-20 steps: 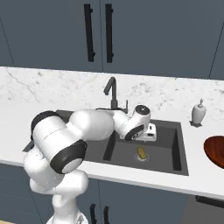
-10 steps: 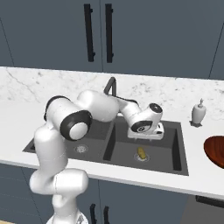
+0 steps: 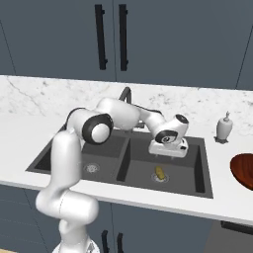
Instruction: Pick the potato from the sink and place it in the bowl. Then pick the bowl and place it in the microwave. Then close the microwave door and press the start button.
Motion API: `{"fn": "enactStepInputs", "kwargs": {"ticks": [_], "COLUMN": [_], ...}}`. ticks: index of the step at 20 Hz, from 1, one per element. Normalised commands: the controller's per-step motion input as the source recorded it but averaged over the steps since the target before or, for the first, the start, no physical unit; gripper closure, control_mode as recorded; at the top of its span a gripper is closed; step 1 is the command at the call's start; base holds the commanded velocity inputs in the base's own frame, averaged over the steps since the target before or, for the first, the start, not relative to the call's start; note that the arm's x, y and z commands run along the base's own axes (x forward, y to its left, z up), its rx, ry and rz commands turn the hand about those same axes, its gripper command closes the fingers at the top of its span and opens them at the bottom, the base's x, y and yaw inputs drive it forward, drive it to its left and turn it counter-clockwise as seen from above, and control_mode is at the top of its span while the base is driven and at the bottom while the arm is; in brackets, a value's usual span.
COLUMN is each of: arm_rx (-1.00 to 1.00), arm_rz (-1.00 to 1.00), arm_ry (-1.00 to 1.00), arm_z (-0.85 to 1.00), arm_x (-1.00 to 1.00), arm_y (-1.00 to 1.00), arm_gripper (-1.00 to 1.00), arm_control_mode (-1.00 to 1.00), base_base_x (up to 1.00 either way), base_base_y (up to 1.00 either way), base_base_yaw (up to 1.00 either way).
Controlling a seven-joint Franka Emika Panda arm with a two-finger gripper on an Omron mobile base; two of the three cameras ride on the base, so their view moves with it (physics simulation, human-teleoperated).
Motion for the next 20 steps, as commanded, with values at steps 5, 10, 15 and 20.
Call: {"fn": "enactStepInputs", "kwargs": {"ticks": [5,10,15,20], "arm_rx": [0.0,0.0,0.0,0.0], "arm_rz": [0.0,0.0,0.0,0.0], "arm_ry": [0.01,0.01,0.01,0.0], "arm_z": [-0.48,-0.51,-0.36,-0.36], "arm_x": [0.15,0.23,0.24,0.31], "arm_y": [0.0,0.08,0.09,0.03], "arm_gripper": [-1.0,-1.0,-1.0,-1.0], "arm_control_mode": [-1.0,-1.0,-1.0,-1.0], "base_base_x": [0.0,0.0,0.0,0.0], "base_base_y": [0.0,0.0,0.0,0.0], "base_base_yaw": [0.0,0.0,0.0,0.0]}}
